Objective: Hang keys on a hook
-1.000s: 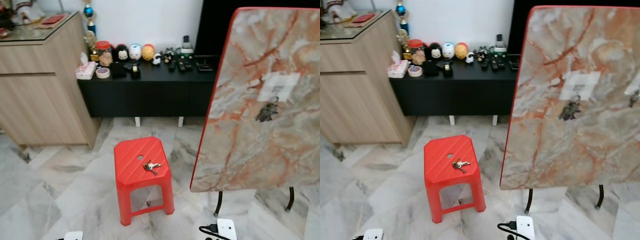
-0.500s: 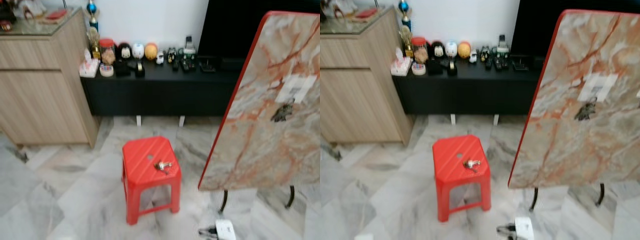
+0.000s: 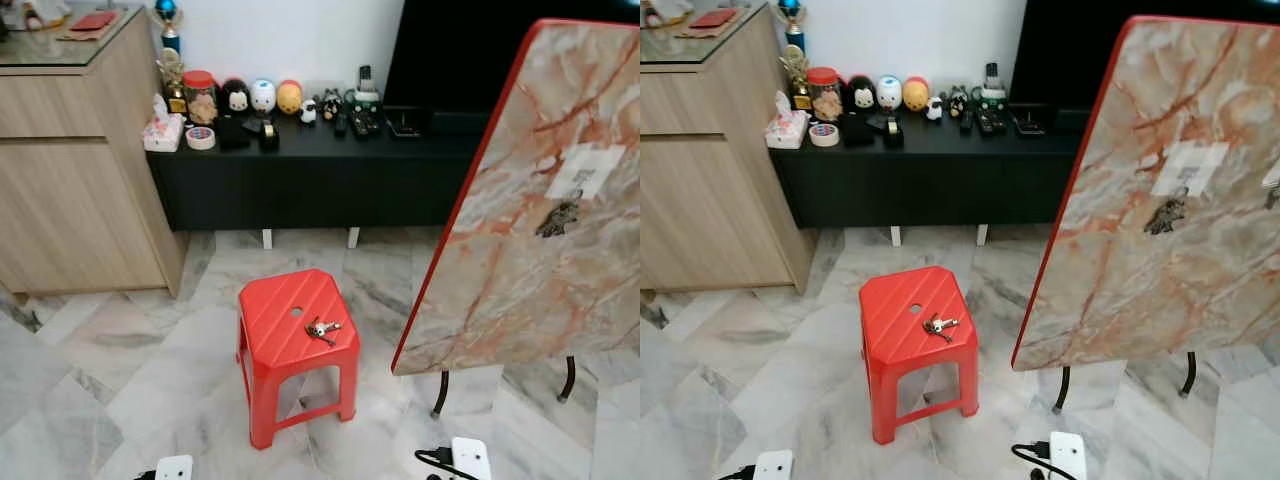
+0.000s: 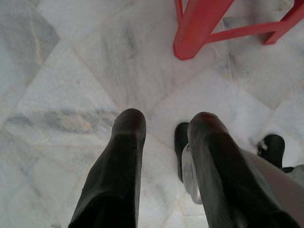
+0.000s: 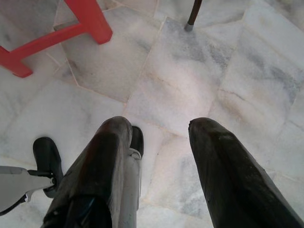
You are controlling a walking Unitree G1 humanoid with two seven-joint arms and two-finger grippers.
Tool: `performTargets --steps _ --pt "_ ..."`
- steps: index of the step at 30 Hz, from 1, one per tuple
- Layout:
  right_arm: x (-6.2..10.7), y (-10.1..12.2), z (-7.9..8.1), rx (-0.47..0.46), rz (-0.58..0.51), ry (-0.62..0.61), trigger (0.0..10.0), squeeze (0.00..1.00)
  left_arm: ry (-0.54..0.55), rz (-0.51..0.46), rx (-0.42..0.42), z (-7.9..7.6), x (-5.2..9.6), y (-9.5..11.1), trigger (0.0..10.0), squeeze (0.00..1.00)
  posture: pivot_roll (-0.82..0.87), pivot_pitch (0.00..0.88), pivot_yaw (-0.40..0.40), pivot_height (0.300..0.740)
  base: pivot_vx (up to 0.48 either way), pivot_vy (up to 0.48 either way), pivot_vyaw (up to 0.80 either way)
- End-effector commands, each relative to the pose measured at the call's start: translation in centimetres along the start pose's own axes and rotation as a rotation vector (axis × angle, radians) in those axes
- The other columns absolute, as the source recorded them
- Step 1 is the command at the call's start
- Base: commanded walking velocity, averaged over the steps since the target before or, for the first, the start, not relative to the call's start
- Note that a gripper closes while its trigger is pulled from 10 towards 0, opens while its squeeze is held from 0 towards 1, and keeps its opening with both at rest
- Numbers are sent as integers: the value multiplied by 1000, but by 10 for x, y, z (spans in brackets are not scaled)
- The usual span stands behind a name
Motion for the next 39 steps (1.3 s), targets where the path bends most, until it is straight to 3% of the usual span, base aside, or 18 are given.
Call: performTargets --steps 1,7,14,20,25,32,39 --pt "1 -2 -4 1 2 -6 10000 0 -14 -9 -19 -4 0 2 10000 0 66 0 -51 740 0 0 0" --pt "1 -10 -3 -21 30 -15 10000 0 -7 -52 -10 -1 -1 10 10000 0 77 0 -47 740 0 0 0" --pt "1 -4 6 -6 -3 12 10000 0 -14 -54 -39 -1 -2 15 10000 0 33 0 -28 740 0 0 0" --pt "1 -4 10 3 -7 35 10000 0 -16 -59 -33 -8 -2 13 10000 0 64 0 -39 740 0 0 778" --pt "0 -2 13 29 -4 37 10000 0 -14 -58 -31 -5 -2 14 10000 0 63 0 -29 740 0 0 800" --pt "0 0 15 -9 -5 28 10000 0 1 -37 -35 5 -2 12 10000 0 62 0 -12 740 0 0 800" --pt "0 2 18 -41 -15 32 10000 0 4 -33 -39 9 -2 15 10000 0 62 0 -5 740 0 480 332"
Point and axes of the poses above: a point about 5 cm out from each wrist's last joint towards the gripper, its own x axis pointing back from the gripper into the wrist, its own y axis along the axis of the wrist's last joint, z = x × y, the point moved 4 cm from there along -x, pointing out of the wrist towards the gripper, and after that the axes turned 7 degrees about x, right-handed, at the moved point
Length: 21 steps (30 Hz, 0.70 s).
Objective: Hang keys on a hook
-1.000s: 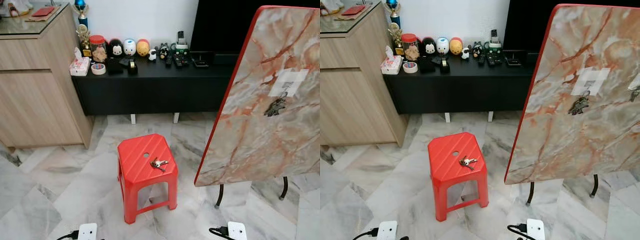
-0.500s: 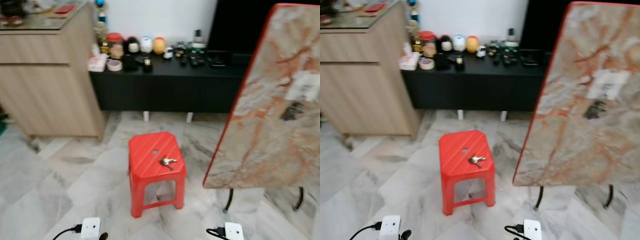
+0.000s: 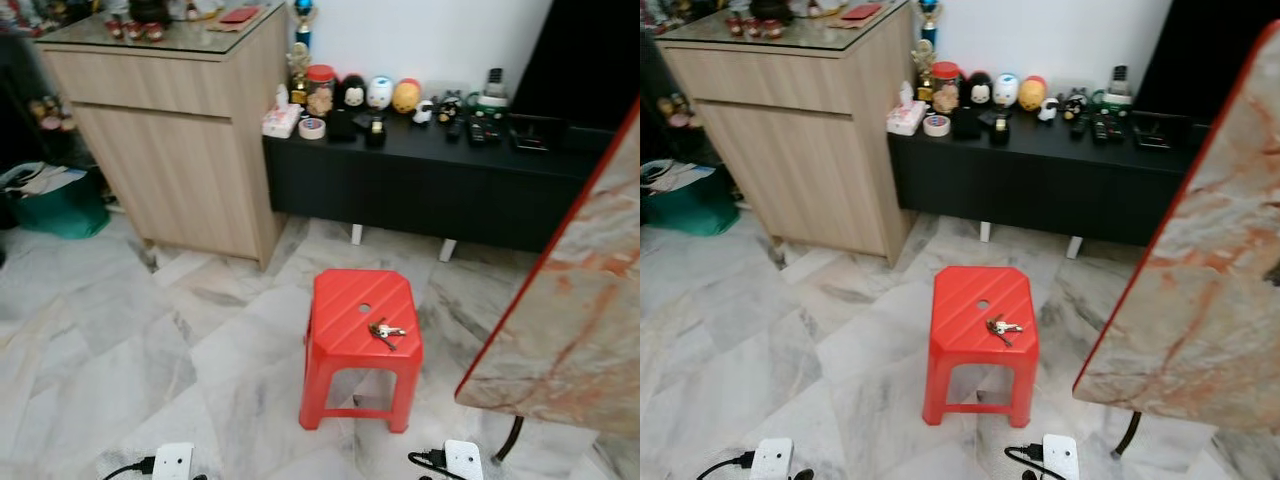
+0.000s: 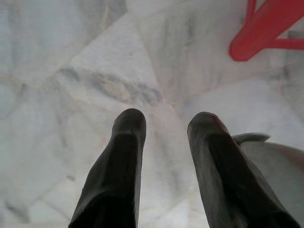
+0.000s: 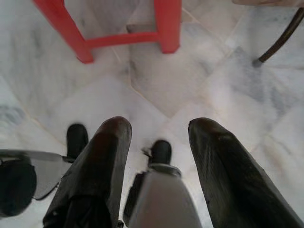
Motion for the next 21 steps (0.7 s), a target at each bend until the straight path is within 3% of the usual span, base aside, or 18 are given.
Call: performTargets --steps 1,13,21 --pt "1 -3 -1 -12 8 -5 10000 0 -1 15 2 1 0 -1 10000 0 60 0 -5 740 0 480 0" --pt "1 -3 -1 -21 6 -4 10000 0 2 50 6 1 2 -10 10000 0 61 0 -9 740 0 480 0" --pt "0 -2 -1 -19 2 -3 10000 0 -4 45 1 0 1 -10 10000 0 57 0 -8 740 0 0 0"
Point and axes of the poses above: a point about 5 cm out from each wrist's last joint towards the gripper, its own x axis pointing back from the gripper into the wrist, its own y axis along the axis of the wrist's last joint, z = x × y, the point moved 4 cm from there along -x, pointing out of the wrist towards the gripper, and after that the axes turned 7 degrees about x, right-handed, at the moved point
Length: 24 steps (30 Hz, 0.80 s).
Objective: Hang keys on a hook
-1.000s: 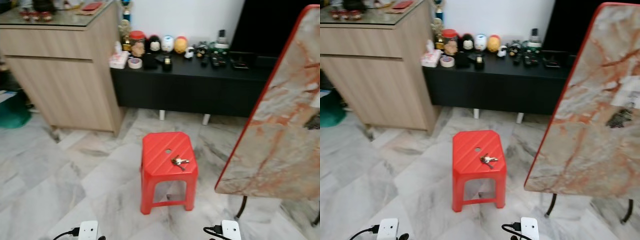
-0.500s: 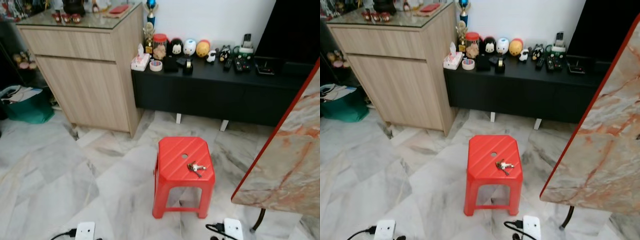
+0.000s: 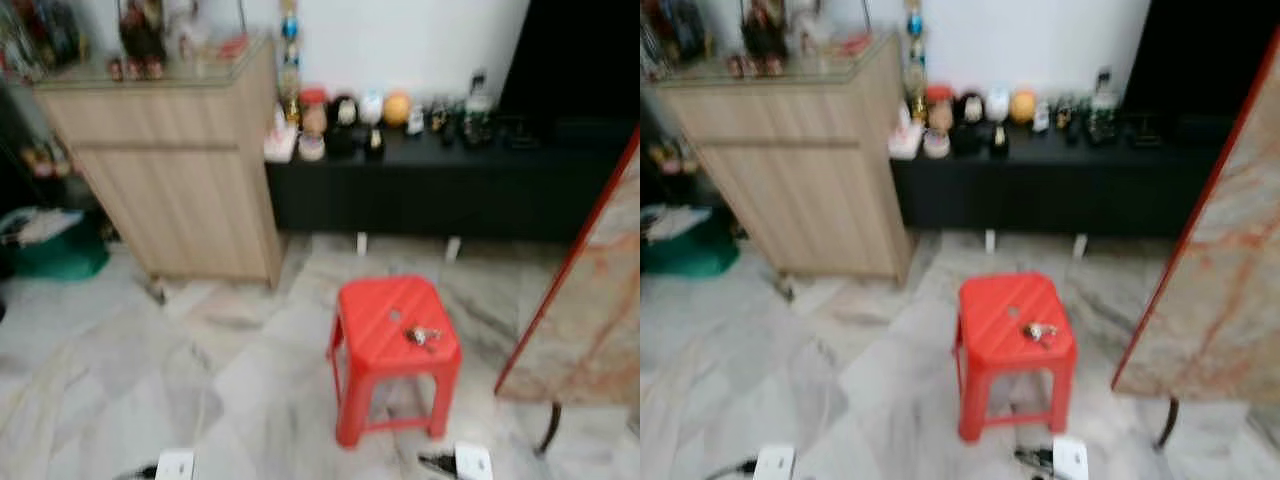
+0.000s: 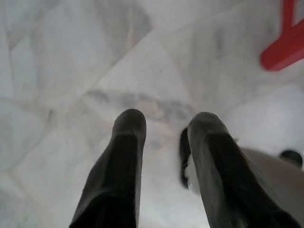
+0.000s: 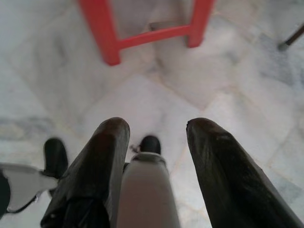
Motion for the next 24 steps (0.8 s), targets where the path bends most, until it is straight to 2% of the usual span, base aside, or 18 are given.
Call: performTargets --steps 1,10,24 --pt "0 2 -4 -4 -7 -9 10000 0 -6 4 7 -3 0 -2 10000 0 57 0 -8 740 0 0 0" --pt "0 2 -4 6 -5 -8 10000 0 -9 17 12 -3 0 -4 10000 0 60 0 -14 740 0 0 0" --pt "0 4 -3 14 -7 -5 10000 0 -14 14 10 -4 0 -2 10000 0 51 0 -4 740 277 0 0"
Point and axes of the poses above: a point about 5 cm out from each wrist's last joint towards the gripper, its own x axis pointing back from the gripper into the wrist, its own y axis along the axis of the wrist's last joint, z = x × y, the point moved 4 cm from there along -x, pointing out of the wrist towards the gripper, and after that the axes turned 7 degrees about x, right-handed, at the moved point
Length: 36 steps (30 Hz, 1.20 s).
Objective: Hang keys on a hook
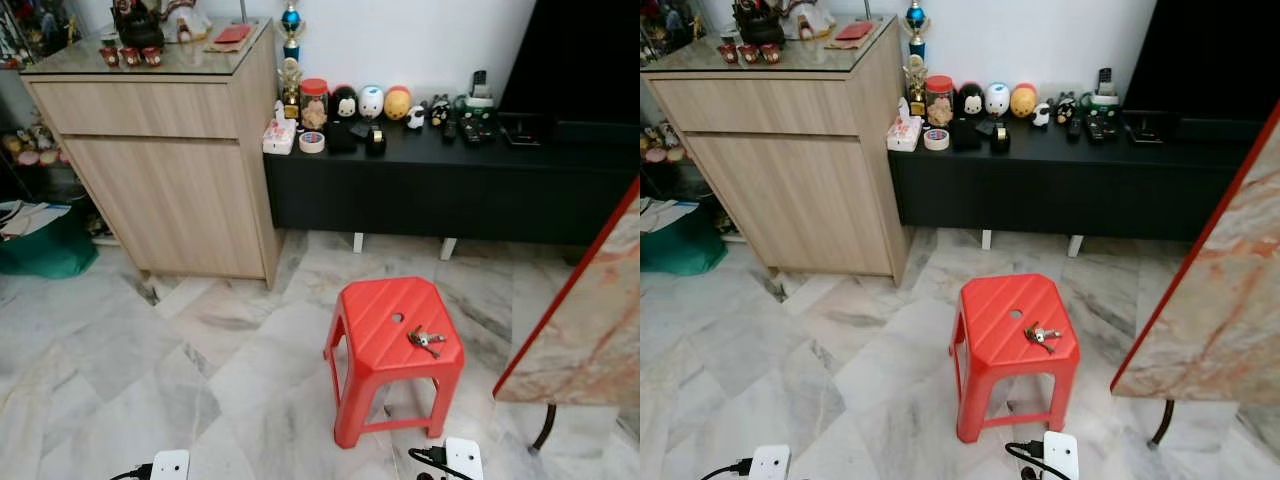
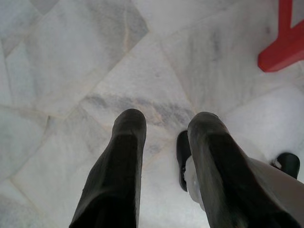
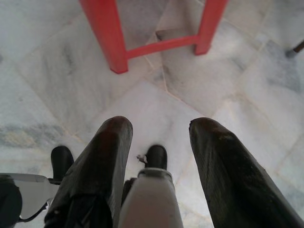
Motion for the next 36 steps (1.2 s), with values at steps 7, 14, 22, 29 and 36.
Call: performTargets --steps 7,14,22,29,36 --pt "0 1 2 9 1 4 10000 0 -4 13 -1 0 0 -3 10000 0 49 0 -5 740 294 0 0" --pt "-1 2 1 16 0 5 10000 0 -1 12 4 1 0 -2 10000 0 52 0 -10 740 292 0 0" --pt "-1 3 1 18 -1 6 10000 0 3 16 5 2 0 -2 10000 0 54 0 -16 740 291 0 0" --pt "-1 3 2 39 2 11 10000 0 -1 17 2 1 0 -3 10000 0 55 0 -16 740 294 0 0" --pt "-1 3 2 27 -1 12 10000 0 -4 19 -4 0 0 -4 10000 0 55 0 -17 740 290 0 180"
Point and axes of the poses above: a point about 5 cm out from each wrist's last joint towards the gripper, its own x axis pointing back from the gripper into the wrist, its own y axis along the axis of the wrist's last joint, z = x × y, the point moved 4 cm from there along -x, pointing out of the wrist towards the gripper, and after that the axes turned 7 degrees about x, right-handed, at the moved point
